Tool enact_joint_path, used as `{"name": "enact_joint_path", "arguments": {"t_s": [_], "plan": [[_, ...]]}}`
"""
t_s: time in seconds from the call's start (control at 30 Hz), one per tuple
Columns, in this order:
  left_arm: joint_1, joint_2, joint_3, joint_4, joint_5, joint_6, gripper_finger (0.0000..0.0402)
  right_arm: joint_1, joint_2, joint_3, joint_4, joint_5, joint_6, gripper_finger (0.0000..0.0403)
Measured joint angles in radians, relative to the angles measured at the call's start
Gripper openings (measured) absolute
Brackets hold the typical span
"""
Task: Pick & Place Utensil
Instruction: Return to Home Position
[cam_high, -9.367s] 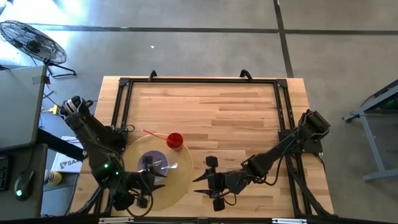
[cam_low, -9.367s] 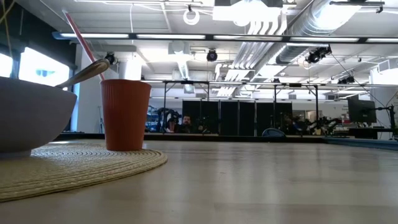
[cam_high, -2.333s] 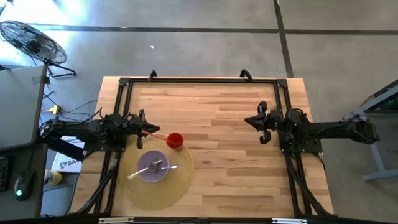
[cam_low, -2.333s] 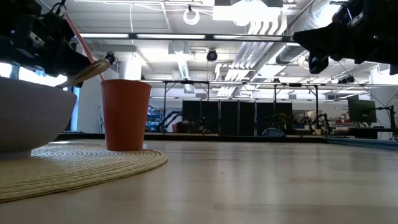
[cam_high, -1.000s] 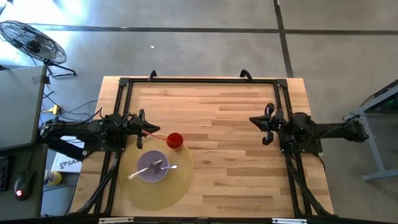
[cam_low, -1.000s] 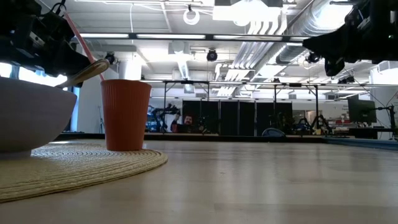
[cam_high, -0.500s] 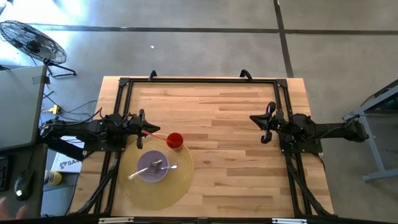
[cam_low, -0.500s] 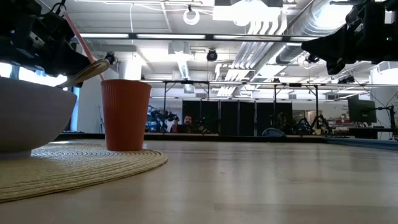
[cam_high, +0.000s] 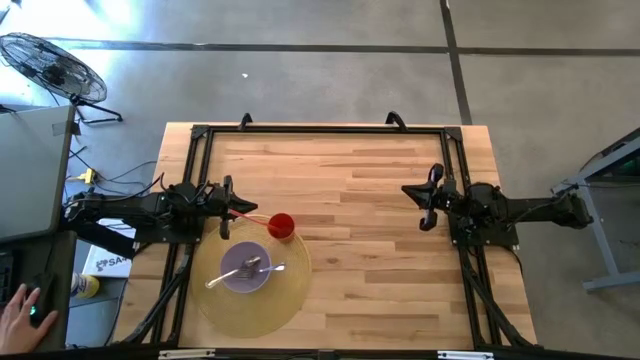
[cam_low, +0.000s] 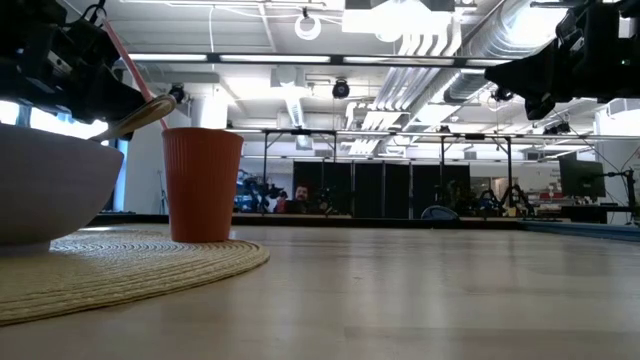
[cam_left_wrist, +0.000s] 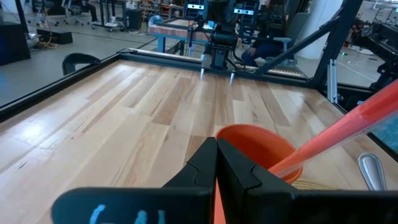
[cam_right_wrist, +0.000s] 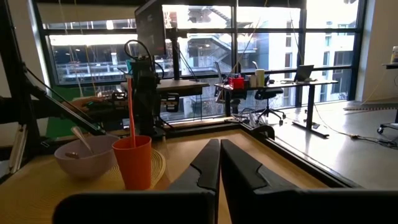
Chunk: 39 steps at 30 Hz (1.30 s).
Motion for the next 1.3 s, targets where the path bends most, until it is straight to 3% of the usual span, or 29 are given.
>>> {"name": "enact_joint_path", "arguments": {"t_s": [1.3], "plan": [[0.0, 0.0, 0.0, 0.0, -0.002, 0.0, 0.0001, 0.0, 0.0, 0.0, 0.0, 0.0, 0.0, 0.0008]]}}
